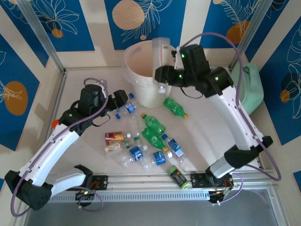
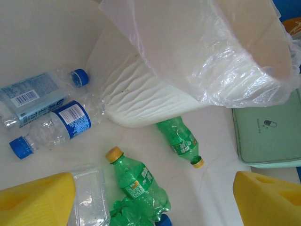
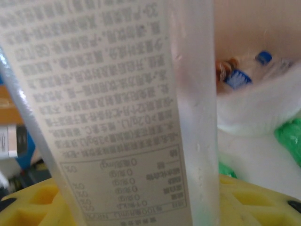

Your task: Put the plastic bottles in the bin

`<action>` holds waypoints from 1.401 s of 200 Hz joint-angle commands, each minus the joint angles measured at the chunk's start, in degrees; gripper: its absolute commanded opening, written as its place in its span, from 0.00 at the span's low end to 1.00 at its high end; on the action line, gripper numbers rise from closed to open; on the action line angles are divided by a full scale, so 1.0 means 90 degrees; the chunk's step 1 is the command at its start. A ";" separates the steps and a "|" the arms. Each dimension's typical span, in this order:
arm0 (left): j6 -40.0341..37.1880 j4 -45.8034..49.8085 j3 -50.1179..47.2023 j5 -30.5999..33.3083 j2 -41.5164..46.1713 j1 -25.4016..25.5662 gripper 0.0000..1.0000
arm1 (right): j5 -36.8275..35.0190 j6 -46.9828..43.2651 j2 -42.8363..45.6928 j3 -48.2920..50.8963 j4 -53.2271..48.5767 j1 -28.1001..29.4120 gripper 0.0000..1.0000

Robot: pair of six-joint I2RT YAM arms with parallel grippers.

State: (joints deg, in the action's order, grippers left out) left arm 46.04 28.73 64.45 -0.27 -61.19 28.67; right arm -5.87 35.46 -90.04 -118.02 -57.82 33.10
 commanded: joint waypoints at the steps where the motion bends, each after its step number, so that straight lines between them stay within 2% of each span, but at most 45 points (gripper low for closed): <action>1: -0.0134 0.0148 -0.0008 0.0106 0.0124 -0.0077 0.86 | 0.0437 0.0074 -0.0524 -0.0716 -0.0021 -0.0258 0.49; 61: -0.0094 0.0001 -0.0208 -0.0136 0.0041 -0.0079 0.85 | 0.0552 0.0098 -0.2185 -0.2807 -0.0470 -0.0638 0.49; 99: -0.0164 0.0040 -0.0206 -0.0126 0.0037 -0.0080 0.85 | 0.0717 0.0082 -0.3054 -0.3562 -0.0664 -0.0824 0.49; 180: -0.0241 0.0159 -0.0272 -0.0048 0.0060 -0.0099 0.85 | 0.1077 -0.0070 -0.3700 -0.3731 -0.0865 -0.0983 0.50; 280: -0.0165 0.0139 -0.0389 0.0001 0.0148 -0.0109 0.85 | 0.1293 -0.0256 -0.3678 -0.3780 -0.1455 -0.0849 0.49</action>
State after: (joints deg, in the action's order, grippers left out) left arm 44.95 29.65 61.45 -0.56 -61.17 28.49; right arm 3.49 34.72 -123.22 -150.02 -66.98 24.43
